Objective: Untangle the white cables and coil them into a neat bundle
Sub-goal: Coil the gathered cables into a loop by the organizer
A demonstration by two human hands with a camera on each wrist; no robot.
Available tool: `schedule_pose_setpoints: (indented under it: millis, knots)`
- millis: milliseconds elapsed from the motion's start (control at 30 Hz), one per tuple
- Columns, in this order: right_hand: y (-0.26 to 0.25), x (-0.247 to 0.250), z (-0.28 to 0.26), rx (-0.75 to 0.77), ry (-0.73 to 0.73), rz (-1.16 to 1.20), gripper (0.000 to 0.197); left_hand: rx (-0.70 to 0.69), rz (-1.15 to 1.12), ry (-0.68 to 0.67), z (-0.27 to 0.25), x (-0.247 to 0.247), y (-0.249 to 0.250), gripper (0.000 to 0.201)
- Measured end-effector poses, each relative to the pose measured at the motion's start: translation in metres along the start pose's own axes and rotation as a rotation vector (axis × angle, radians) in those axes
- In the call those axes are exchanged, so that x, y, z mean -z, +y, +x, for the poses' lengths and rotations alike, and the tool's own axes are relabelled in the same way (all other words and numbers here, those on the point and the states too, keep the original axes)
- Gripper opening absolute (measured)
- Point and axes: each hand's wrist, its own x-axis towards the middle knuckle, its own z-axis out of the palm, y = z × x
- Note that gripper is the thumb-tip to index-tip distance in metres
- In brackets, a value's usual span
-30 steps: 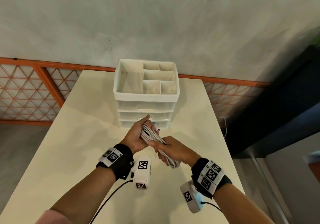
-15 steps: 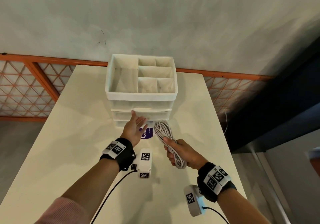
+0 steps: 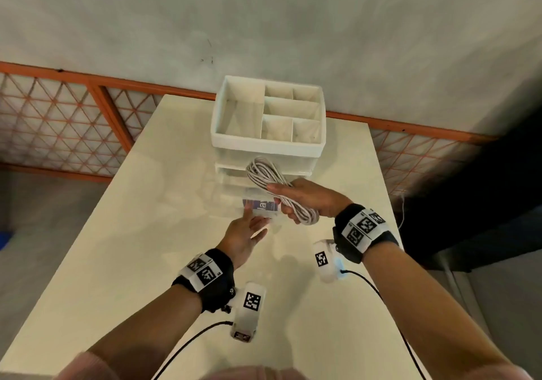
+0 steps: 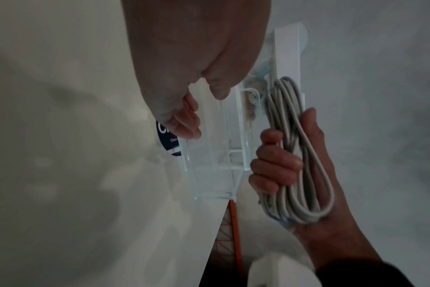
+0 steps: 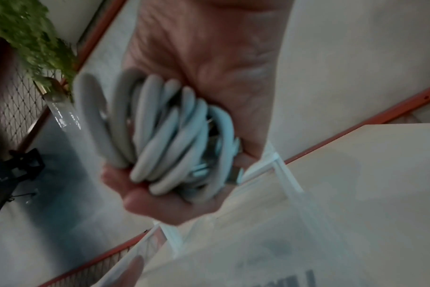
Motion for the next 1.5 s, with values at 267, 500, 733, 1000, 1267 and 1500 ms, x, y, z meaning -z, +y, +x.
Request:
schedule_pose_setpoints:
  millis: [267,500,733,1000,1267,1500]
  knots:
    - [-0.005,0.003,0.063,-0.226,-0.120,-0.248,0.045,0.028,-0.034,0.017,-0.004,0.005,0.004,0.032]
    - [0.019,0.012,0.076,-0.387,-0.096,0.166,0.039,0.043,-0.019,0.016,-0.001,0.007,0.002,0.036]
    - [0.038,0.002,0.090,-0.134,0.224,-0.129,0.055,0.044,-0.031,0.007,-0.002,0.006,0.004,0.036]
    - [0.042,-0.003,0.091,-0.062,0.339,-0.379,0.061,0.035,-0.050,0.012,-0.004,0.001,0.006,0.035]
    - [0.039,-0.013,0.092,-0.108,0.447,-0.917,0.079,0.008,-0.141,0.023,-0.001,-0.001,0.008,0.032]
    - [0.041,-0.013,0.090,-0.099,0.440,-0.887,0.093,0.001,-0.187,0.034,-0.001,-0.002,0.009,0.034]
